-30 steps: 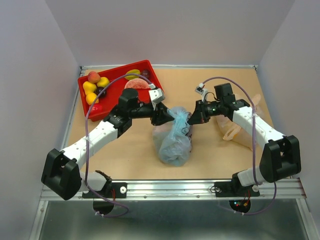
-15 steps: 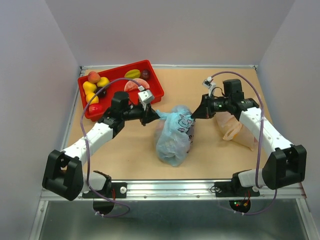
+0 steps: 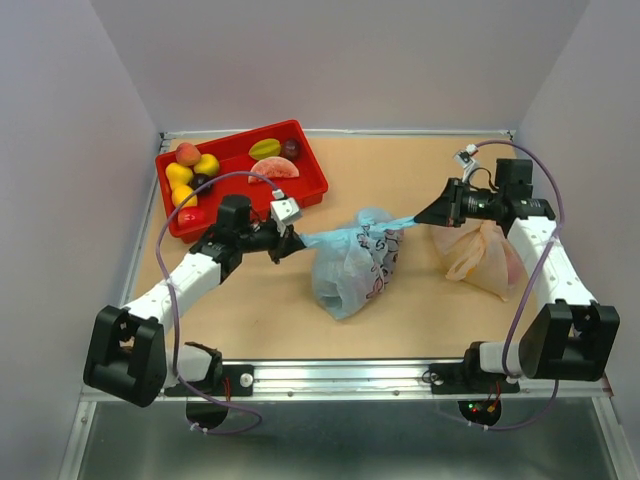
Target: Place the fake fruits into the plastic bag and tie a complex knot
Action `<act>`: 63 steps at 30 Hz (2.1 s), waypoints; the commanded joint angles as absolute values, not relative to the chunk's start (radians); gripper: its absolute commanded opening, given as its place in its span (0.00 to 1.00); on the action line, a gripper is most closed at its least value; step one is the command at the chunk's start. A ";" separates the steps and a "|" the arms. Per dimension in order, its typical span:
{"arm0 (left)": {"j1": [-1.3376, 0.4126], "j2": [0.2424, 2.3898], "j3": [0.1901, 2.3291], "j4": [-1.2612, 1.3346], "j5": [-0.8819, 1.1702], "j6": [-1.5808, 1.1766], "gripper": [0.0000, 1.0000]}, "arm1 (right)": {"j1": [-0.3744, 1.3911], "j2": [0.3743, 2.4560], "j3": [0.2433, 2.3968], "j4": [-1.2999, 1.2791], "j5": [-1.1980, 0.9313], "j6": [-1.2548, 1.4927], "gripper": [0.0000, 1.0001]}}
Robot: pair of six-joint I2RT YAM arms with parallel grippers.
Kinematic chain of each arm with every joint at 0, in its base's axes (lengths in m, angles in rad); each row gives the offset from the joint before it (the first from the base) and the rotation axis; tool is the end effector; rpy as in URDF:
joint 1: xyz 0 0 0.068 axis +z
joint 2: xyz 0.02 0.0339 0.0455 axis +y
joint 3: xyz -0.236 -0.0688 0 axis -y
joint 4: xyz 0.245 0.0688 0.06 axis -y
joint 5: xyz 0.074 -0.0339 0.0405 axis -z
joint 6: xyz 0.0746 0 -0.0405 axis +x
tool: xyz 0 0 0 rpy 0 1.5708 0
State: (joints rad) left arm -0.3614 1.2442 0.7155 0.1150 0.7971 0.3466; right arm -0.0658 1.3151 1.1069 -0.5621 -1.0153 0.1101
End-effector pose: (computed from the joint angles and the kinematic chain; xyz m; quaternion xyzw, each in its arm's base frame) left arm 0.2632 -0.1566 0.2145 0.4665 0.6502 -0.3286 0.5015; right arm 0.2973 0.0439 0.2710 -0.1180 0.8183 0.4551 0.3305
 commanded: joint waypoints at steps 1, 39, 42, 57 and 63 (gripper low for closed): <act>-0.284 1.203 0.706 -0.053 0.675 0.445 0.00 | -0.170 1.289 1.127 -0.518 -0.986 0.106 0.00; -0.259 1.022 0.775 0.035 0.679 0.201 0.99 | -0.048 1.293 0.920 -0.290 -0.959 0.354 1.00; -0.256 1.025 0.775 0.055 0.586 0.163 0.99 | -0.003 1.301 0.916 -0.232 -0.951 0.439 1.00; -0.256 1.083 0.738 0.057 0.644 -0.044 0.99 | 0.121 1.275 0.765 -0.035 -0.804 0.603 0.72; -0.256 1.086 0.687 0.136 0.690 -0.133 0.99 | 0.129 1.298 0.759 -0.008 -0.772 0.604 0.30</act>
State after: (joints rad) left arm -0.2558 1.1000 0.7101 0.0490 0.6357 -0.0479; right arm 0.1196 1.3029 0.7696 -0.0921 -0.8059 0.5983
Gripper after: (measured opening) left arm 0.986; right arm 0.348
